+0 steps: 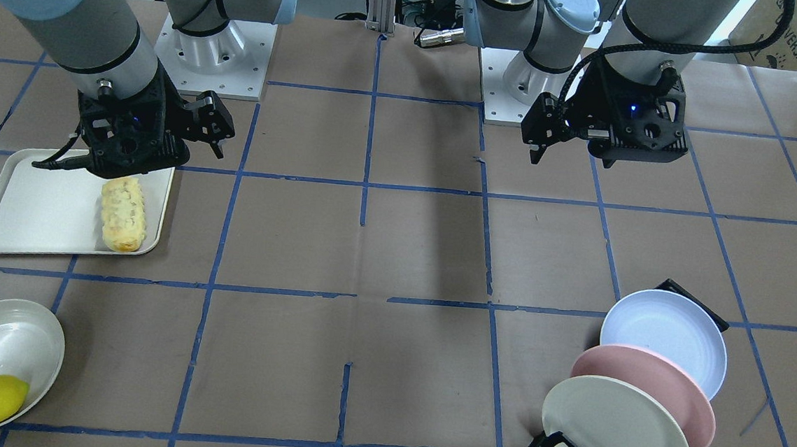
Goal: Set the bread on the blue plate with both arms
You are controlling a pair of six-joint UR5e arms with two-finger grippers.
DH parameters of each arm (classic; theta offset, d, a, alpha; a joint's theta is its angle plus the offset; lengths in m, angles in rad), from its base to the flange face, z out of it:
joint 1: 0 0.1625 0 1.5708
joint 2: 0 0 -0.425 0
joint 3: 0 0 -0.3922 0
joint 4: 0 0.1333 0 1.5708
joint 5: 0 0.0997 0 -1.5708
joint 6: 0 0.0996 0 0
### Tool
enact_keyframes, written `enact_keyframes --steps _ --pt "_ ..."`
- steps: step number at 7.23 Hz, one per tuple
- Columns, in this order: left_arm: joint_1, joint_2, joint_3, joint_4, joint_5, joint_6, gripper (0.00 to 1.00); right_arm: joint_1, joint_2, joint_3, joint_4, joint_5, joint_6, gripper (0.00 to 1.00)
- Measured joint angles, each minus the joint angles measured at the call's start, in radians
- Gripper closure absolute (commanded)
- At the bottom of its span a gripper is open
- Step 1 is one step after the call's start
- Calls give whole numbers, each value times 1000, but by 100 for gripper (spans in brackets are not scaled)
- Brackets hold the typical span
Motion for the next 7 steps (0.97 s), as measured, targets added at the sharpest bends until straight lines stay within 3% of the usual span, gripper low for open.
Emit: enact_keyframes --steps 4,5,7 --pt "33 -5 6 0 3 38 0 -33 9 25 -11 -8 -41 0" --pt "99 -18 11 0 2 118 0 -76 8 77 -56 -16 -121 0" --pt "289 -84 43 1 -8 333 0 -242 5 273 -272 -15 -327 0"
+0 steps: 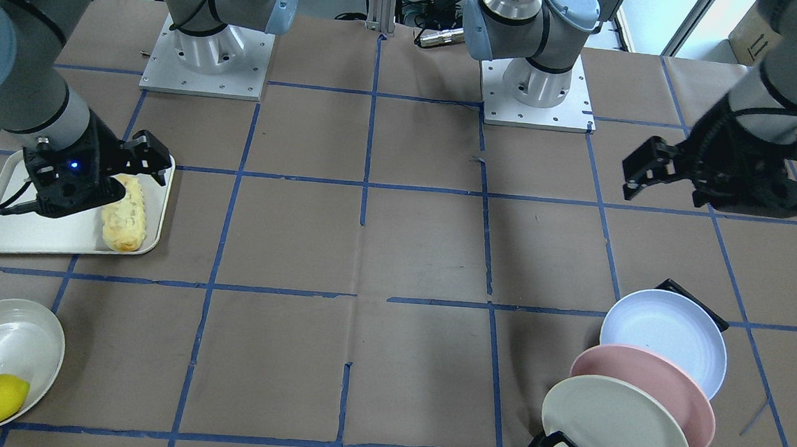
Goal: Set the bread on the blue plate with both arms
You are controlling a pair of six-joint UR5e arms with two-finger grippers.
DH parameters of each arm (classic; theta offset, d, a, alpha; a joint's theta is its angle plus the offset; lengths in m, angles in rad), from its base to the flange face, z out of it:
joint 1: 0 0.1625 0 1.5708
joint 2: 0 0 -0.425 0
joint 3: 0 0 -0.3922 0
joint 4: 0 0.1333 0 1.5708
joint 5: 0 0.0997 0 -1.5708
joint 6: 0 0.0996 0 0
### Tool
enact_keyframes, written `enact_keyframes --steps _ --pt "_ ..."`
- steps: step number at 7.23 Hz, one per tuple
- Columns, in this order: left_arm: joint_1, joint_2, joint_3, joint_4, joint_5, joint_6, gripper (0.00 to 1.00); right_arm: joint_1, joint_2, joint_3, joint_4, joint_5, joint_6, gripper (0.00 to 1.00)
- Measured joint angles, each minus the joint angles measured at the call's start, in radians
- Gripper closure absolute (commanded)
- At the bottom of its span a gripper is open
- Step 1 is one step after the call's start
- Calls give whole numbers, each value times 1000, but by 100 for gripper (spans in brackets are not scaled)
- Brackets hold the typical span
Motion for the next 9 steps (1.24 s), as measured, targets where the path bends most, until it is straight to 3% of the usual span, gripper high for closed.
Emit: enact_keyframes --steps 3,5,6,7,9 --pt "158 -142 103 2 -5 217 0 -153 10 248 -331 16 -241 0" --pt "234 -270 209 4 -7 346 0 -204 38 375 -512 36 -295 3" --pt "263 -341 266 8 -17 394 0 -214 54 405 -563 50 -305 43" --pt "279 -418 327 11 -35 426 0 -219 64 419 -586 54 -295 72" --pt "287 -549 410 14 -87 454 0 -220 60 424 -562 45 -209 75"
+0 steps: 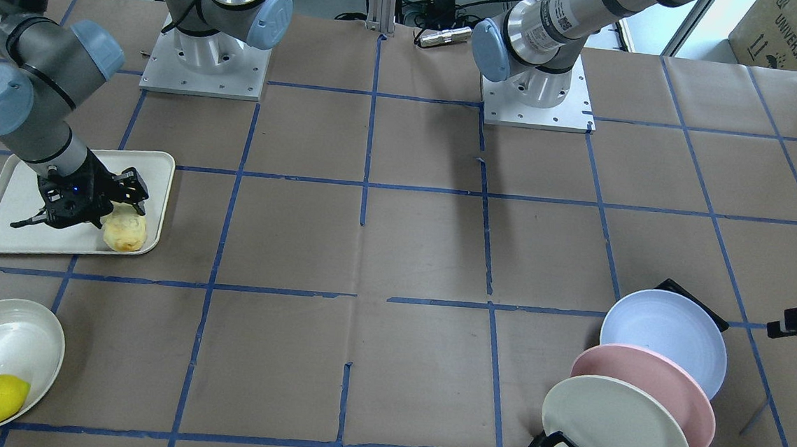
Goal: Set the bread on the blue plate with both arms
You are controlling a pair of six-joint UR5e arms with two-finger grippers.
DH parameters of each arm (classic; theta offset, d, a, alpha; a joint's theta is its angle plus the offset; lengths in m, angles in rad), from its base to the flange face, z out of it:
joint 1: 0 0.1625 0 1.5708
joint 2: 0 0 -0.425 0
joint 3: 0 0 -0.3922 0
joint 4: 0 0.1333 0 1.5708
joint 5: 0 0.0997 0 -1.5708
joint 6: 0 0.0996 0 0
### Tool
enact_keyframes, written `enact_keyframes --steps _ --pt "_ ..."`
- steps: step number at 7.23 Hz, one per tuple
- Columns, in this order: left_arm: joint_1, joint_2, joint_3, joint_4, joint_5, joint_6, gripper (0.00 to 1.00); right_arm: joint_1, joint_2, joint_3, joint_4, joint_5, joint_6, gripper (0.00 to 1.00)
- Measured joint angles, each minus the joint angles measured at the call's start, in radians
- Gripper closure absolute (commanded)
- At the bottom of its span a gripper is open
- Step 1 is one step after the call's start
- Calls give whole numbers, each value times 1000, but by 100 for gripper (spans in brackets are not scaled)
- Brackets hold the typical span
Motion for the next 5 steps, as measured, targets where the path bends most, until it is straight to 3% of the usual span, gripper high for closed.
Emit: enact_keyframes --steps 2,5 --pt "6 -103 22 1 -63 10 0 11 -57 -62 157 -3 121 75" --pt "13 -152 1 -38 -129 3 0 108 -95 -297 499 -10 275 75"
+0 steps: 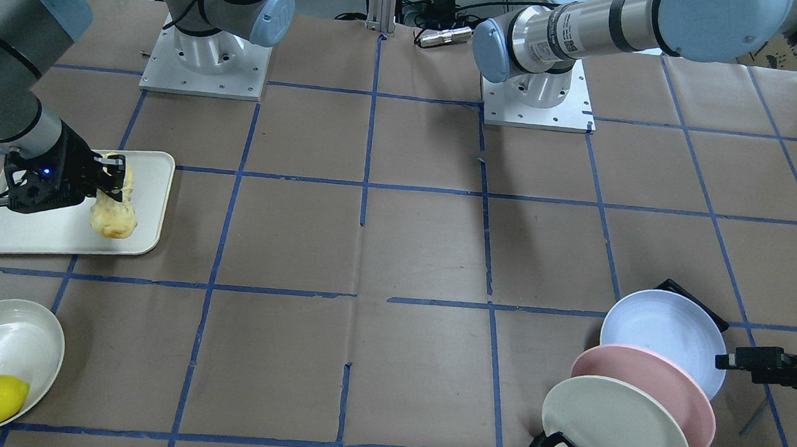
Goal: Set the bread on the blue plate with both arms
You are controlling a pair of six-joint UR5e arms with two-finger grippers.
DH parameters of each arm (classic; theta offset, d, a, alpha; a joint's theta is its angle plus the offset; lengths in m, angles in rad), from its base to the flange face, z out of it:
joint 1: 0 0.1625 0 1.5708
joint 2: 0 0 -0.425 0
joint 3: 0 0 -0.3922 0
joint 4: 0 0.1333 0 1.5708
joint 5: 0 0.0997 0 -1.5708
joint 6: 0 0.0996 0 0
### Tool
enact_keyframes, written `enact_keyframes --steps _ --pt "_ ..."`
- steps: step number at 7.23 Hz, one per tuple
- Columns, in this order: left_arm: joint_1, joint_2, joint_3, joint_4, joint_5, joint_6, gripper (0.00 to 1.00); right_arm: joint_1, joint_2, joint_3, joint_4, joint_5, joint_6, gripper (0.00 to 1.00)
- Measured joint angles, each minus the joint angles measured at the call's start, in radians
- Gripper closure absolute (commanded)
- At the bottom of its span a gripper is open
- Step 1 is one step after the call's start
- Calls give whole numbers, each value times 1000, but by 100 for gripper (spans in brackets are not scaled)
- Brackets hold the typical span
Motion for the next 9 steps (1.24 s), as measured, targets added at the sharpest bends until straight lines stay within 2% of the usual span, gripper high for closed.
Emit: enact_keyframes --steps 3,4,5,6,7,9 --pt "2 -19 -2 -39 -5 -3 2 178 -1 -240 248 -41 222 77" --pt "2 -21 -3 -44 -5 -4 20 244 2 -312 309 -46 312 76" --pt "1 -21 -3 -59 -9 -5 47 299 4 -358 339 -48 388 76" --pt "0 -22 -1 -81 -15 -6 79 335 5 -379 350 -50 432 76" --pt "-1 -23 2 -94 -18 -5 98 351 5 -386 354 -52 451 75" --pt "-1 -25 13 -100 -17 -4 100 359 8 -387 353 -67 459 75"
